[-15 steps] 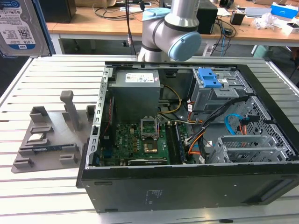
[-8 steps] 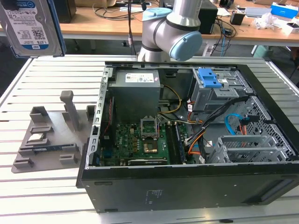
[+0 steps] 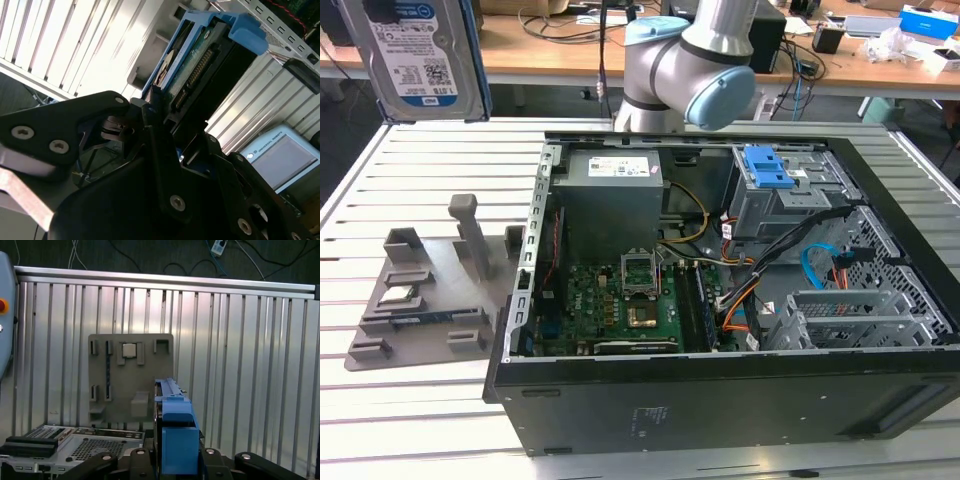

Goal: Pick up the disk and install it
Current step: 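Pick up the disk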

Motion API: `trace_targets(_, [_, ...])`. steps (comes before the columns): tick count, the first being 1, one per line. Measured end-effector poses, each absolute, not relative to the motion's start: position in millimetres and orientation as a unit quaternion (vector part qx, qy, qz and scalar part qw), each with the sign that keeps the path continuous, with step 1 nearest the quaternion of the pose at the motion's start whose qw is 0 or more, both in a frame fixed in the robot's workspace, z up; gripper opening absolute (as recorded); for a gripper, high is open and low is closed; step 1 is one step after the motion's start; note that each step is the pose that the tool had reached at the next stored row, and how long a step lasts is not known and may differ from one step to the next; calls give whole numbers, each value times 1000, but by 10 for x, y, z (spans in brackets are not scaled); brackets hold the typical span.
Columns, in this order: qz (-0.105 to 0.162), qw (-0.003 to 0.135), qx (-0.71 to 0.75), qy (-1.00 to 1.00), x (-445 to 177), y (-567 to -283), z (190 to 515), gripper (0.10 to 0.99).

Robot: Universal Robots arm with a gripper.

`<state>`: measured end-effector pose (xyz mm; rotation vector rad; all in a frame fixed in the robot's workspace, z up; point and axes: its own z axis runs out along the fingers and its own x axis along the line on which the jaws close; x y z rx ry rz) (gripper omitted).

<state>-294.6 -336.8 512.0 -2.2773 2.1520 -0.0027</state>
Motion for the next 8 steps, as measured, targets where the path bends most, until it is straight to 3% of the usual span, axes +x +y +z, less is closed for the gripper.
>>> trace_targets(8, [-1, 4, -727, 687, -2620, -3368, 5119, 365])
